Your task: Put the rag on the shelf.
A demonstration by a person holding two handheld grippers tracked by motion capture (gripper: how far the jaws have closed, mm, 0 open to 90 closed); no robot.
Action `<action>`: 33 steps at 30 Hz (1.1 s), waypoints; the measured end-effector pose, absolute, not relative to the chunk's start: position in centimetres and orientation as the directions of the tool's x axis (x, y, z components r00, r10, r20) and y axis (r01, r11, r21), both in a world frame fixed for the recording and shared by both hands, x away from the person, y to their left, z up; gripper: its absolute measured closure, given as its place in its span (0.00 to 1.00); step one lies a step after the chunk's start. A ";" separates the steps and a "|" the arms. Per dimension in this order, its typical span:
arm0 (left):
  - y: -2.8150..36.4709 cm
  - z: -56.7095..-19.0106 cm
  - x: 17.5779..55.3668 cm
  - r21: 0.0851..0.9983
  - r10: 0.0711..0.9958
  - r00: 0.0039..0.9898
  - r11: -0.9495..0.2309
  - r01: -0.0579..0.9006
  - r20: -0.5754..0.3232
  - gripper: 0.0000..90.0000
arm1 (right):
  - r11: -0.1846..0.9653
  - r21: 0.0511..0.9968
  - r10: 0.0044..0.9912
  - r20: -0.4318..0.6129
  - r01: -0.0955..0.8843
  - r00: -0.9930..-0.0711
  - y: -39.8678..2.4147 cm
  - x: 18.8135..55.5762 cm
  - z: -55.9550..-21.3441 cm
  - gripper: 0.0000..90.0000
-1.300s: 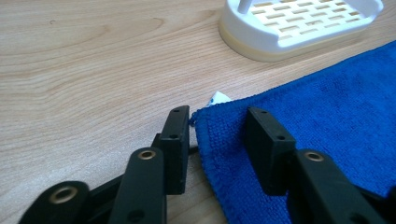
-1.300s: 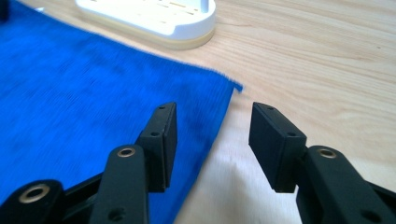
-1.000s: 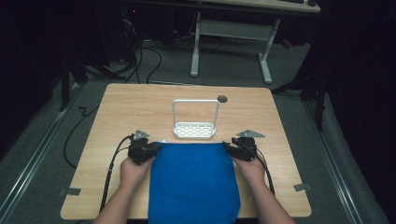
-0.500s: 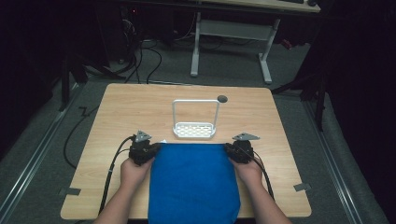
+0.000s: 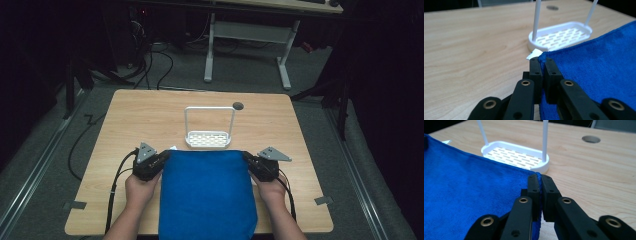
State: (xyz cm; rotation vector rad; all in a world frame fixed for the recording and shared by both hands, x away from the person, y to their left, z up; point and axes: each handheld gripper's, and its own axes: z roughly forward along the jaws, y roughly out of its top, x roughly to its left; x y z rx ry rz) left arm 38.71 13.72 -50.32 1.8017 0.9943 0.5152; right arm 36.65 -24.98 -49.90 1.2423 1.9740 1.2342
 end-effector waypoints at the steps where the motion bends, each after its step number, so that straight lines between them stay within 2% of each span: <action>1: 13.8 -50.0 38.4 0.907 0.817 0.571 -0.179 0.382 -0.080 0.96 | 0.170 0.887 0.886 0.053 0.429 -0.460 -25.1 36.6 -49.8 0.96; 20: 13.9 -46.3 35.5 0.970 0.822 0.568 -0.108 0.218 -0.036 0.96 | 0.092 0.956 0.873 0.056 0.277 -0.485 -25.5 34.2 -45.6 0.96; 33: 14.0 -43.2 33.2 0.995 0.811 0.585 -0.050 0.088 -0.012 0.96 | 0.089 0.985 0.859 -0.002 0.145 -0.511 -24.6 31.8 -42.3 0.96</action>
